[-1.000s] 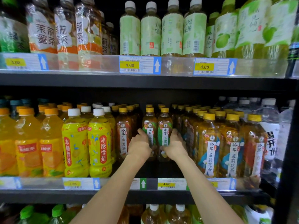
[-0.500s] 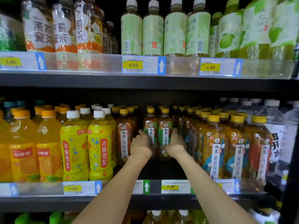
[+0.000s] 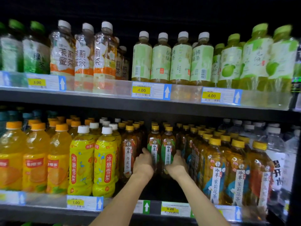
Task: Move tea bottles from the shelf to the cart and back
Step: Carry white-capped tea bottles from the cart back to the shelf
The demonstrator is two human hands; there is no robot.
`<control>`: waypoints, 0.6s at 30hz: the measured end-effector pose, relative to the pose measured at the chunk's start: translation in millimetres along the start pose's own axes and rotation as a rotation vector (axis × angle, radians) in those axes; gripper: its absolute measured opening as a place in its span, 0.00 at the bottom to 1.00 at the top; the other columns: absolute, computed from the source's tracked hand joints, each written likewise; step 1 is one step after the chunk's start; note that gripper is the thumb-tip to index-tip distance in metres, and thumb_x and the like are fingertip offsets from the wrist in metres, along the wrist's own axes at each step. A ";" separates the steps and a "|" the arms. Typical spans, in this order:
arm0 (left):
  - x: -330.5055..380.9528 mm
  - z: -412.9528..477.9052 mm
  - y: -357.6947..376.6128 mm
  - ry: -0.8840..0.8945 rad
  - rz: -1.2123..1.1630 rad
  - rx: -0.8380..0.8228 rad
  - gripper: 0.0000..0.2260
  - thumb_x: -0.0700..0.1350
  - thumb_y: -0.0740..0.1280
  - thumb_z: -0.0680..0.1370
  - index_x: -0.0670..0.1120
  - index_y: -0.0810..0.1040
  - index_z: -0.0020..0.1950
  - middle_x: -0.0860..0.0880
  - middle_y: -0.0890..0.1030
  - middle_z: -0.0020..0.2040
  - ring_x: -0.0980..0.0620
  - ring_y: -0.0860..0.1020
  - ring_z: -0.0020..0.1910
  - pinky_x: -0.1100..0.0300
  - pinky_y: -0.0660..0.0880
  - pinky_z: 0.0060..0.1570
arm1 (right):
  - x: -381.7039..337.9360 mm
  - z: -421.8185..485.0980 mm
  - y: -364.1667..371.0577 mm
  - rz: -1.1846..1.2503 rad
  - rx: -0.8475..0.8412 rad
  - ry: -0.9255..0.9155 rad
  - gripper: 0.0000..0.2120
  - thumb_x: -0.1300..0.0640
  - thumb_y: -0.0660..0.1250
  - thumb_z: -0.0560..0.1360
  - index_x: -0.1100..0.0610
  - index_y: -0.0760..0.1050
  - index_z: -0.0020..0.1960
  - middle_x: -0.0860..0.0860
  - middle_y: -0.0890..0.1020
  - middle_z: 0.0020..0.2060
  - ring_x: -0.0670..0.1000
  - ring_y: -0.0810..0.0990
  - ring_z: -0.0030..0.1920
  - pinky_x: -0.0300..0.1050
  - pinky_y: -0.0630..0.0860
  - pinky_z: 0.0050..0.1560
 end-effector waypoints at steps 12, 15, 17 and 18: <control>14.0 -85.9 -53.0 0.228 0.355 0.296 0.24 0.50 0.64 0.81 0.45 0.63 0.74 0.45 0.78 0.63 0.43 0.79 0.60 0.52 0.76 0.53 | -42.7 -77.5 -41.7 -0.250 0.079 -0.422 0.39 0.54 0.75 0.71 0.55 0.60 0.76 0.55 0.63 0.73 0.57 0.66 0.73 0.53 0.73 0.66; 10.8 -105.8 -67.3 0.229 0.460 0.318 0.24 0.50 0.64 0.81 0.47 0.62 0.74 0.45 0.77 0.63 0.42 0.79 0.59 0.51 0.75 0.50 | -63.8 -99.8 -42.9 -0.312 0.079 -0.569 0.40 0.52 0.76 0.71 0.54 0.59 0.76 0.54 0.64 0.74 0.56 0.64 0.74 0.53 0.69 0.70; 5.7 -116.6 -78.0 0.203 0.539 0.329 0.24 0.51 0.65 0.80 0.48 0.63 0.73 0.45 0.77 0.63 0.42 0.79 0.58 0.51 0.75 0.48 | -76.1 -114.4 -42.3 -0.315 0.071 -0.644 0.40 0.53 0.75 0.71 0.53 0.58 0.76 0.54 0.64 0.74 0.56 0.63 0.74 0.53 0.67 0.72; 2.8 -121.9 -84.0 0.191 0.573 0.339 0.23 0.51 0.65 0.80 0.48 0.64 0.72 0.46 0.77 0.62 0.42 0.79 0.58 0.52 0.74 0.47 | -81.1 -121.0 -41.5 -0.313 0.059 -0.669 0.40 0.53 0.75 0.71 0.53 0.58 0.76 0.54 0.63 0.74 0.57 0.62 0.74 0.54 0.67 0.72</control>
Point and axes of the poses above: each hand's wrist, its own z-axis towards the middle knuckle, its own y-axis out of the palm, x = y × z, the point moved 6 cm from there along z, towards the middle knuckle
